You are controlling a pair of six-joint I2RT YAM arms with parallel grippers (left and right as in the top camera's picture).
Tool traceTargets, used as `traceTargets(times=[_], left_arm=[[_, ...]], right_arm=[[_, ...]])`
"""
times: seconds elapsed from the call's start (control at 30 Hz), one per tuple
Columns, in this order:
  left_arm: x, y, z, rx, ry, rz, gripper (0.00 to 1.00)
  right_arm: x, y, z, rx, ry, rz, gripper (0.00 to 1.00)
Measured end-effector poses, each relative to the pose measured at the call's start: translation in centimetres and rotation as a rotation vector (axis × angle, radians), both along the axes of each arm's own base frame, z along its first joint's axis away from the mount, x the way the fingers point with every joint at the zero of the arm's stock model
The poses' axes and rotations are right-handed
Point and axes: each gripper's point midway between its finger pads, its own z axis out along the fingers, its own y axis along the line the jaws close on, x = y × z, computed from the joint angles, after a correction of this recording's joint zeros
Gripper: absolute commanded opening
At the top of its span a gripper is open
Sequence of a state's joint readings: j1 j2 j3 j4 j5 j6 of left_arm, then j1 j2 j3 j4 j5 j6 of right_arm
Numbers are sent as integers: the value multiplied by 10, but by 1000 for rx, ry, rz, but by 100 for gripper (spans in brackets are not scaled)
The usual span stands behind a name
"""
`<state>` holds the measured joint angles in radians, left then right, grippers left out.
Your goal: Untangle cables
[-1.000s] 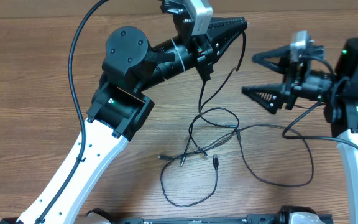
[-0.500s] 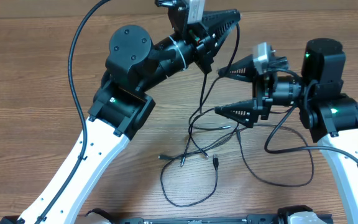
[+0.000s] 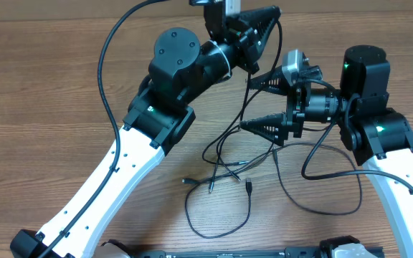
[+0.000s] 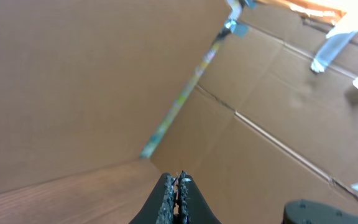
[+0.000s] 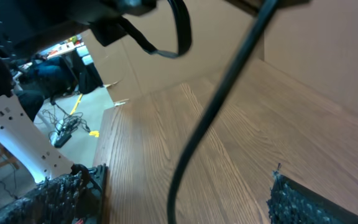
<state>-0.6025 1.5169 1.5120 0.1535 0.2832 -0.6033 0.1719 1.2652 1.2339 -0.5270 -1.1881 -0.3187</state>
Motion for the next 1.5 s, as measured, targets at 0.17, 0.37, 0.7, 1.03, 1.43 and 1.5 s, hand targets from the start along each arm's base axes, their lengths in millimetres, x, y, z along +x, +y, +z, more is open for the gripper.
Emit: traceTargets(times=[0.17,0.37,0.7,1.03,1.43,1.5], left_arm=[[4,3,1,-31,30,38,4],[4,0,1,-87,91,54,4],[1,-4,-4,-105,143,51,4],[2,-4,-6,-107,155,57,100],[15,10,-29,-19,198,105,99],[21,17,-43,29,228,128,100]], right_arm=[[2,-1,-1,-7,0,-14,95],[3,-1,-1,-9,0,-17,79],[14,-4,-7,-40,21,-87,4],[17,-5,-8,-48,18,-106,4],[27,-8,-8,-57,22,-161,4],[31,-8,-3,-45,11,-179,4]])
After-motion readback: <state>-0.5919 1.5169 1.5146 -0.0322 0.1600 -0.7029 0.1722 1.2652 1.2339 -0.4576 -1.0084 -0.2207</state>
